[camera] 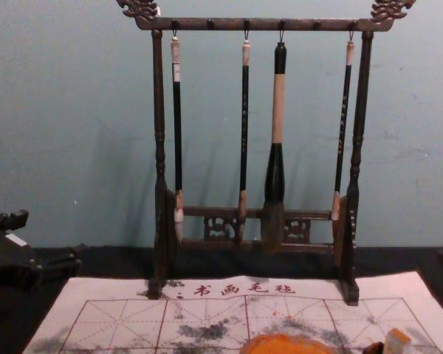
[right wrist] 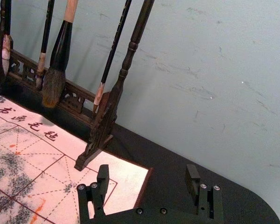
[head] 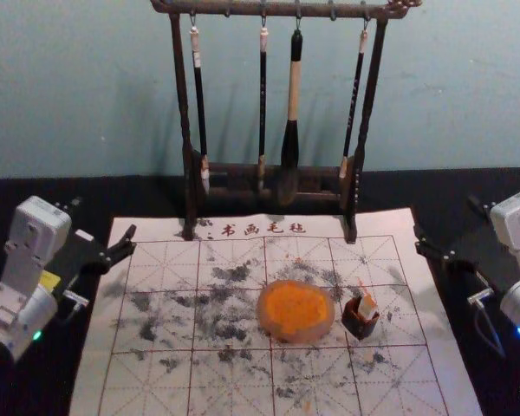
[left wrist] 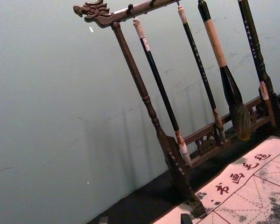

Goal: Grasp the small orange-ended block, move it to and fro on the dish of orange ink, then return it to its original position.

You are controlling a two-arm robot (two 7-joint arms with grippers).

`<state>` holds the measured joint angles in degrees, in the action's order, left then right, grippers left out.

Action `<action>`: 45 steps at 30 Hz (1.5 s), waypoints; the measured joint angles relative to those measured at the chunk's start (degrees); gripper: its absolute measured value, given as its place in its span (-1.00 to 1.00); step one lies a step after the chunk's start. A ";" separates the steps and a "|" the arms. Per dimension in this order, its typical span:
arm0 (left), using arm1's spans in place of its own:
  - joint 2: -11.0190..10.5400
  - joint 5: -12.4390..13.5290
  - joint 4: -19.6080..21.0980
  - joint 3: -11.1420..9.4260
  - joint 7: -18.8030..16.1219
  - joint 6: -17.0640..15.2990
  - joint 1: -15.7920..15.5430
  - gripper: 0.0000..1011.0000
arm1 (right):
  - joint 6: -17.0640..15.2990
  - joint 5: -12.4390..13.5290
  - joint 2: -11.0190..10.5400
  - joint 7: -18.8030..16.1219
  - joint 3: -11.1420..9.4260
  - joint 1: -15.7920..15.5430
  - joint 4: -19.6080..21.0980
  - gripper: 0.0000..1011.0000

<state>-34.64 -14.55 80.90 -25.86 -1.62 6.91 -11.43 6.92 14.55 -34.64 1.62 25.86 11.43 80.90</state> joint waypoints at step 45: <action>0.00 0.00 0.00 0.00 0.00 0.00 0.00 0.98 | -0.01 0.00 0.00 0.00 0.00 0.00 0.00 0.98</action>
<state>-34.65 -14.55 80.90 -25.86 -1.62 6.91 -11.43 6.91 14.55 -34.65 1.62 25.86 11.43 80.90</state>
